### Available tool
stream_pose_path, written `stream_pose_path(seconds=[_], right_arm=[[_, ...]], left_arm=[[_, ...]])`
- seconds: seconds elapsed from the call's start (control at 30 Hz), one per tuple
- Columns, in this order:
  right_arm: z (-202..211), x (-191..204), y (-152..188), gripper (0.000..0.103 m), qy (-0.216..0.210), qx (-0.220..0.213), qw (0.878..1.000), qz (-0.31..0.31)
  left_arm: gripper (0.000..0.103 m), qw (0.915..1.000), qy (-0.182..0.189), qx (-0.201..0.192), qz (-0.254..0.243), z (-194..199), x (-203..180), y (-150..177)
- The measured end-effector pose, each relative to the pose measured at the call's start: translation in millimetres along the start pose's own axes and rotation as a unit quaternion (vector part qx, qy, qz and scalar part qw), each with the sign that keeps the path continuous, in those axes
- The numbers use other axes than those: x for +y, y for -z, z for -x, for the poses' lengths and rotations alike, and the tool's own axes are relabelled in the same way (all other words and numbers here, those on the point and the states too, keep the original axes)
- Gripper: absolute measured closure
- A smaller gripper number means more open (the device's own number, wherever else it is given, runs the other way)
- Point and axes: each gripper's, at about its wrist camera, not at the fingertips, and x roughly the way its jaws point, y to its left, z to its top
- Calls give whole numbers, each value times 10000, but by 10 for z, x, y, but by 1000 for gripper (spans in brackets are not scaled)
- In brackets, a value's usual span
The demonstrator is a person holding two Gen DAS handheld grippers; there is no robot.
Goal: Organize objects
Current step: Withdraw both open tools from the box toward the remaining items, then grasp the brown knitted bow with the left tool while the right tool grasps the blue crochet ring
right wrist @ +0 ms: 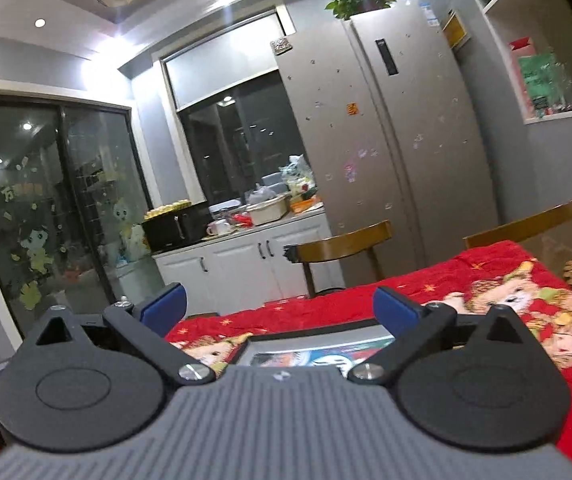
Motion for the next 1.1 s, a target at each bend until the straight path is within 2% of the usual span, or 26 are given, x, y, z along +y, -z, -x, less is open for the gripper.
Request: stream_pose_path(seconds=[0.07,0.2,0.27,0.33,0.4,0.53,0.63,0.73,0.87,0.93,1.1], right_arm=[[92,-22,87,0,135,-37,9998,147],[206,-54,252,0,204,-16,9990,387],[230,-85,364,0,251,16,9987,443],[231,-158,495,0,311,99,9988,368],[215,-229,597,1,326,220,9987,324],[111,-426,761,4,377,494,9980,145],[41,-563,840,5,470,574,9972,-66],[-56,-747,915,7,592,649,9954,-377],[-201,-987,1055,17,259,1178,9854,-1202],[-283,-1015,1098,24,65,1352,9805,-1424],[-452,-838,1047,31,-190,1494,9822,-1124]], left_arm=[[19,9999,62,101,-6,24,-115,64],[19,9983,79,547,175,-49,-302,274],[19,9971,127,746,-25,-83,-430,399],[19,9963,118,846,-135,-146,-488,520],[19,9954,-61,950,-112,-163,-523,678],[19,9906,-223,1342,-102,-255,-574,952],[19,9884,-337,1447,-328,-297,-536,1116],[19,9870,-456,1504,-345,-369,-487,1213],[19,9853,-467,1618,-278,-487,-414,1260],[19,9838,-391,1729,-270,-539,-391,1276],[19,9846,-245,1718,-216,-585,-393,1281]])
